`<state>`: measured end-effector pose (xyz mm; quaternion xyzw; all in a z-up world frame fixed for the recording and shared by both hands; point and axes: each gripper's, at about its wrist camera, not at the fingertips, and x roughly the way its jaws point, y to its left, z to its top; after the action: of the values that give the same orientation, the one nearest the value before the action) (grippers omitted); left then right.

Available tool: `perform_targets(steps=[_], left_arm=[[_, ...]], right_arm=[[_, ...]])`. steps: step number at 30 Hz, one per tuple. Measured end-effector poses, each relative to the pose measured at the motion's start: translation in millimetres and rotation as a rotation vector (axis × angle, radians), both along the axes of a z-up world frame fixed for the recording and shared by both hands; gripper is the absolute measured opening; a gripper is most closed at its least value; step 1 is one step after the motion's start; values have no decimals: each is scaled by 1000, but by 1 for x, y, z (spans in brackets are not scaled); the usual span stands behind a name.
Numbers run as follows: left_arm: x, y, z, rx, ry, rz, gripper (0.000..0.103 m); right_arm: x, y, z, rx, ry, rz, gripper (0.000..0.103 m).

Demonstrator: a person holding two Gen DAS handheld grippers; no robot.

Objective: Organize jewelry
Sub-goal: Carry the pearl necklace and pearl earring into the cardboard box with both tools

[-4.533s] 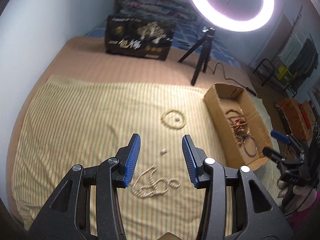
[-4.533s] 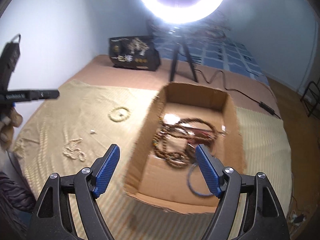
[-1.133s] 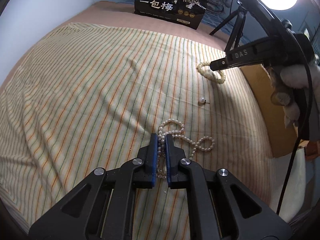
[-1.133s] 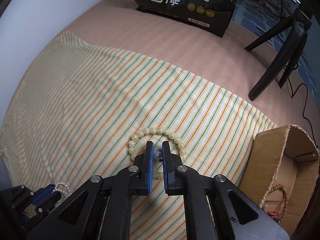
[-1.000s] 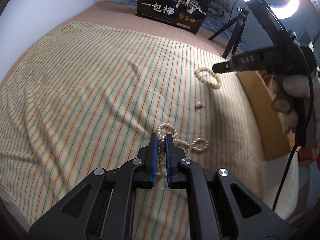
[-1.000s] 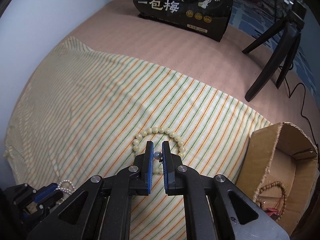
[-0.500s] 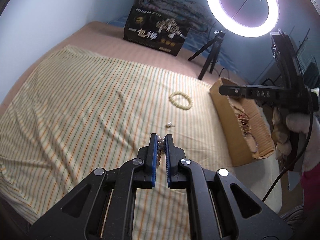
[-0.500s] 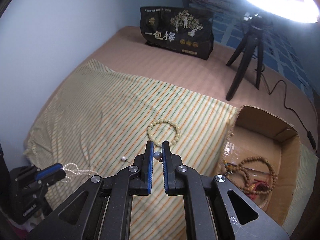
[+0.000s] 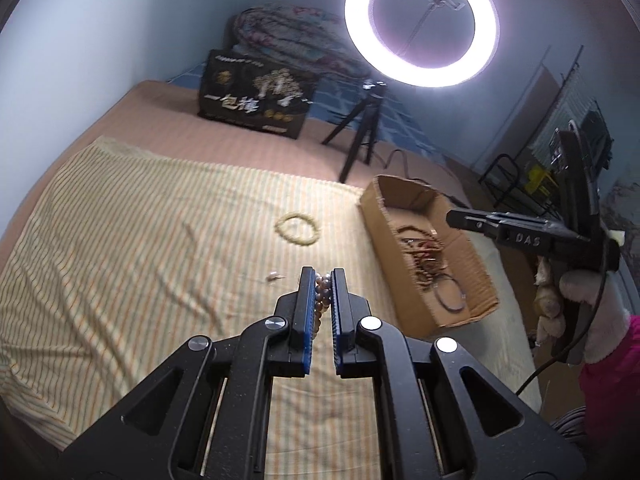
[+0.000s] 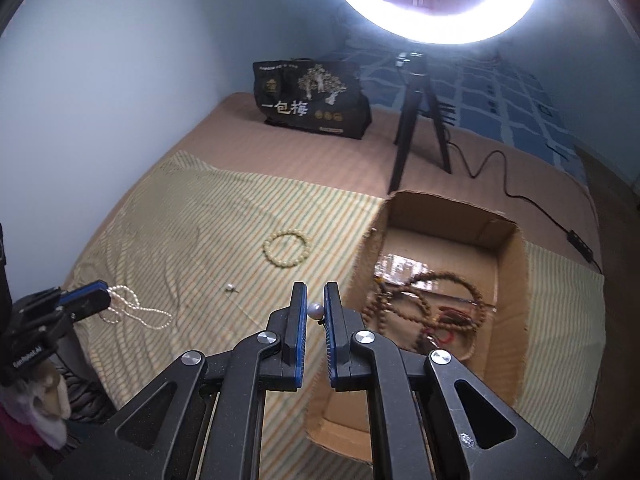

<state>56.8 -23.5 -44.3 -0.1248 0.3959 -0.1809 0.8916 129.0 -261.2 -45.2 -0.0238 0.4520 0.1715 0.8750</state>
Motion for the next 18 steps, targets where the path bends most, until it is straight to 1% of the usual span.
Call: perform_targets(steps=[4, 11, 18], left_arm=[[2, -20, 10, -15, -15, -49, 5], [10, -69, 28, -34, -34, -156, 5], [19, -114, 35, -44, -48, -237, 5]], right_arm=[[-6, -21, 3, 6, -12, -37, 7], [-9, -55, 4, 18, -22, -99, 7], [-5, -75, 1, 27, -18, -138, 7]])
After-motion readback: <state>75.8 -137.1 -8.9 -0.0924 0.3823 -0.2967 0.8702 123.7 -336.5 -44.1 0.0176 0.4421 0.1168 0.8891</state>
